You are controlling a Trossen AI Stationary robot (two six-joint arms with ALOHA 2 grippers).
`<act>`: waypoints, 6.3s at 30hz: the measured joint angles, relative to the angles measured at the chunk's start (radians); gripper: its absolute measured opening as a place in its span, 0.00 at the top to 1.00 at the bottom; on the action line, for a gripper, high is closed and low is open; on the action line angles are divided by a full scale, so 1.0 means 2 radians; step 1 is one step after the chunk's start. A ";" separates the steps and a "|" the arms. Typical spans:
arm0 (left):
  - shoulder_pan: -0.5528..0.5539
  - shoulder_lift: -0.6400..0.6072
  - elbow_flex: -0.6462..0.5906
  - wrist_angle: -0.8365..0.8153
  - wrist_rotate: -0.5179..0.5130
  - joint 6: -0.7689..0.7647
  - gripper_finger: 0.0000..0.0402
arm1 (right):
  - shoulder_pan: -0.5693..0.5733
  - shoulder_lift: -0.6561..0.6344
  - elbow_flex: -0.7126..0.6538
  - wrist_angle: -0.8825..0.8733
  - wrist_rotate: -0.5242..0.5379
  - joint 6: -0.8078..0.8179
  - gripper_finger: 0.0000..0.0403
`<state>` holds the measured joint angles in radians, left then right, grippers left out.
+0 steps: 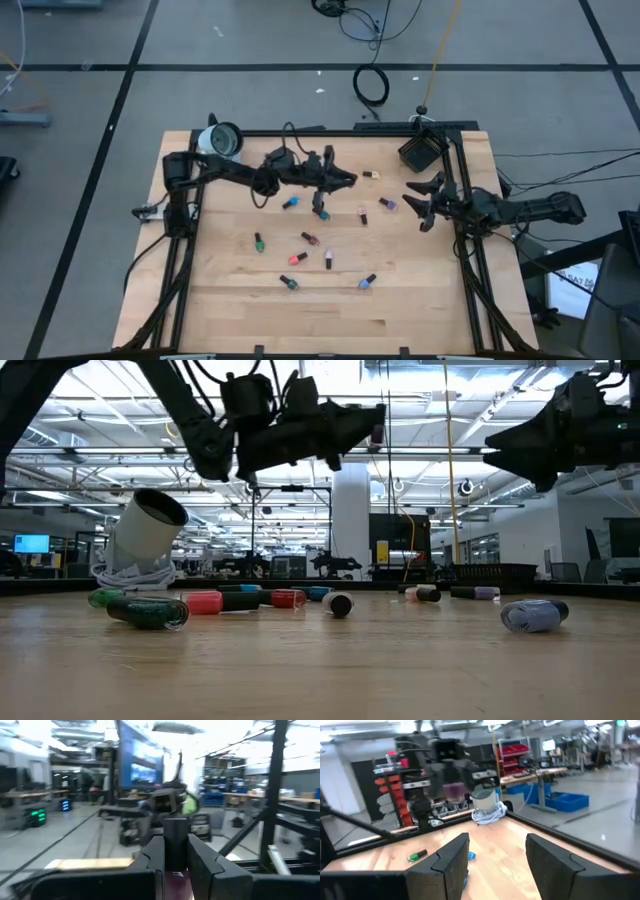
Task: Pick & Place Nail Polish
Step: Put the purple nail polish into the black bin, then put the green nail polish into the black bin
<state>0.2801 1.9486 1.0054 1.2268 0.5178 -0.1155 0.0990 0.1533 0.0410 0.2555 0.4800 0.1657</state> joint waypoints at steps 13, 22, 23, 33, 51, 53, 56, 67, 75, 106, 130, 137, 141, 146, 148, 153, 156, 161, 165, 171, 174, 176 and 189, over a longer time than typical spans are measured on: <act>-0.023 0.005 0.009 0.001 0.060 0.002 0.91 | 0.000 0.071 0.000 0.033 -0.020 0.052 0.54; -0.027 0.005 0.009 -0.002 0.051 0.003 0.90 | 0.000 0.252 0.000 0.257 -0.045 0.010 0.37; -0.026 0.005 0.009 -0.002 0.050 0.003 0.91 | 0.000 0.275 0.002 0.282 -0.046 0.001 0.34; -0.026 0.005 0.009 -0.034 0.025 0.008 0.91 | -0.007 0.470 0.101 0.348 -0.046 -0.089 0.25; -0.029 0.005 0.009 -0.038 0.030 0.012 0.91 | -0.033 0.629 0.231 0.387 -0.137 -0.097 0.30; -0.030 0.005 0.009 -0.040 0.029 0.012 0.90 | -0.034 0.631 0.231 0.388 -0.137 -0.101 0.33; -0.031 0.005 0.009 -0.040 0.029 0.013 0.91 | -0.033 0.631 0.231 0.394 -0.138 -0.102 0.38; -0.030 0.005 0.009 -0.040 0.024 0.013 0.91 | -0.033 0.630 0.231 0.390 -0.121 -0.103 0.67; -0.030 0.005 0.009 -0.040 0.033 0.007 0.85 | -0.032 0.630 0.231 0.382 -0.140 -0.101 0.77; -0.029 -0.074 0.009 -0.197 -0.092 0.073 0.39 | -0.067 0.495 0.231 0.155 -0.054 -0.085 0.77; -0.029 -0.115 0.009 -0.482 -0.330 0.105 0.39 | -0.458 0.437 0.197 -0.123 -0.076 0.009 0.77; -0.029 -0.115 0.009 -0.481 -0.339 0.104 0.39 | -0.498 0.456 0.153 -0.046 -0.124 0.015 0.77; -0.029 -0.115 0.009 -0.482 -0.339 0.104 0.39 | -0.501 0.455 0.152 -0.043 -0.124 0.015 0.66; -0.029 -0.115 0.009 -0.481 -0.339 0.102 0.39 | -0.501 0.455 0.152 -0.043 -0.124 0.004 0.55; -0.029 -0.115 0.009 -0.481 -0.339 0.102 0.39 | -0.501 0.455 0.152 -0.043 -0.124 0.000 0.52; -0.029 -0.115 0.009 -0.485 -0.341 0.113 0.39 | -0.500 0.439 0.151 -0.026 -0.125 -0.021 0.48; -0.029 -0.115 0.009 -0.498 -0.360 0.119 0.39 | -0.500 0.413 0.151 -0.004 -0.147 -0.028 0.48; -0.032 -0.115 0.009 -0.540 -0.386 0.113 0.39 | -0.499 0.352 0.151 0.040 -0.266 -0.035 0.50; -0.040 -0.121 0.009 -0.603 -0.386 0.095 0.39 | -0.479 0.312 0.151 0.075 -0.396 -0.015 0.50; -0.061 -0.137 0.009 -0.747 -0.387 0.049 0.39 | -0.398 0.285 0.151 0.095 -0.498 -0.003 0.50; -0.075 -0.145 0.009 -0.851 -0.385 -0.021 0.39 | -0.334 0.284 0.151 0.095 -0.502 -0.019 0.50; -0.086 -0.149 0.009 -0.919 -0.385 -0.086 0.39 | -0.291 0.285 0.151 0.099 -0.496 -0.036 0.50; -0.189 -0.152 0.009 -1.113 -0.255 -0.619 0.39 | -0.163 0.287 0.151 0.156 -0.357 -0.119 0.50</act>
<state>-0.0982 1.6451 1.0229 -0.9985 0.0079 -1.3532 -0.2267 0.7277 0.3439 0.5679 -0.2349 -0.0716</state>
